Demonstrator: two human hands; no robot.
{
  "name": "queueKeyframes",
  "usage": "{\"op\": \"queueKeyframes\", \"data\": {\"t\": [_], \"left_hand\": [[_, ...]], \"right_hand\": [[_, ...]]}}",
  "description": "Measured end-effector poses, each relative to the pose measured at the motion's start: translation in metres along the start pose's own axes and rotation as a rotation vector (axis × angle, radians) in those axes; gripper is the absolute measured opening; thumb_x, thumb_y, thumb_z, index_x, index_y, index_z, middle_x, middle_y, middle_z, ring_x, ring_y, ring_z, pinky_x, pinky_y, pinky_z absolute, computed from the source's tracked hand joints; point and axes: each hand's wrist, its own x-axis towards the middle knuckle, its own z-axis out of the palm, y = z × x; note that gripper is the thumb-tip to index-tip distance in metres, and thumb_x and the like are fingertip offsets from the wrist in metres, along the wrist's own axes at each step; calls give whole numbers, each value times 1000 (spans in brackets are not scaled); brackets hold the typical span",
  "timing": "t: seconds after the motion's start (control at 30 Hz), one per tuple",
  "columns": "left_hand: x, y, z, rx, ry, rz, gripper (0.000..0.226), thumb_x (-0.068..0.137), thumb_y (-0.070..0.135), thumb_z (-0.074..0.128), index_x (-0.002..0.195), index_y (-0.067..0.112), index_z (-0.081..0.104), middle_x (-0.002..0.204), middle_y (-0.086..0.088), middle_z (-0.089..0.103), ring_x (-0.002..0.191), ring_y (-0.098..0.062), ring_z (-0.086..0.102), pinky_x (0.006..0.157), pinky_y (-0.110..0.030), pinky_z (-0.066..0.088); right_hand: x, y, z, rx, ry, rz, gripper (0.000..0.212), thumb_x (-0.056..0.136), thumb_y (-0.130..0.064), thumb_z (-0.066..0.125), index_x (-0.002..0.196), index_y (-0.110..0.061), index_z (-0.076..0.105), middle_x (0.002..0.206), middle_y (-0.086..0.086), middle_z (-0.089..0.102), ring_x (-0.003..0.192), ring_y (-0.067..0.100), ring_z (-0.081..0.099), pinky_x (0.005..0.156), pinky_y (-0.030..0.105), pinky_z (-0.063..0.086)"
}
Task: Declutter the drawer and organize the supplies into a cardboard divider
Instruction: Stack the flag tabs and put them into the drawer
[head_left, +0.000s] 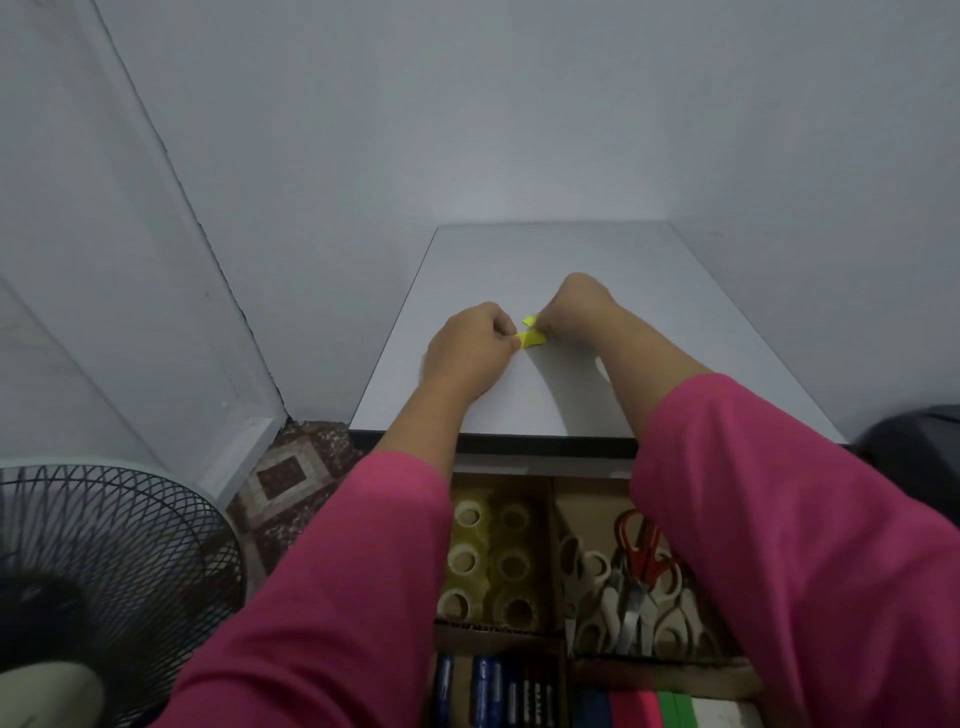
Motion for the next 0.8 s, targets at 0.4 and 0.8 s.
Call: {"op": "queueKeyframes", "data": {"t": [0.4,0.8], "left_hand": [[-7,3,-4,12,-110,103,13,91,24,57,95,27,69,98,7,62,91,-13,55,74,-27,39],[-130,39,-11,-370,-163,106,7,87,15,67,88,21,70,84,10,64,83,-8,58,73,-18,45]], "right_hand": [[-56,39,-36,-96,-15,-39,33,80,-21,75,109,-7,70,113,14,66,104,28,63,92,35,51],[-230,95,-38,17,-67,-70,12,88,-24,66,98,-19,69,91,2,68,84,16,64,71,31,53]]}}
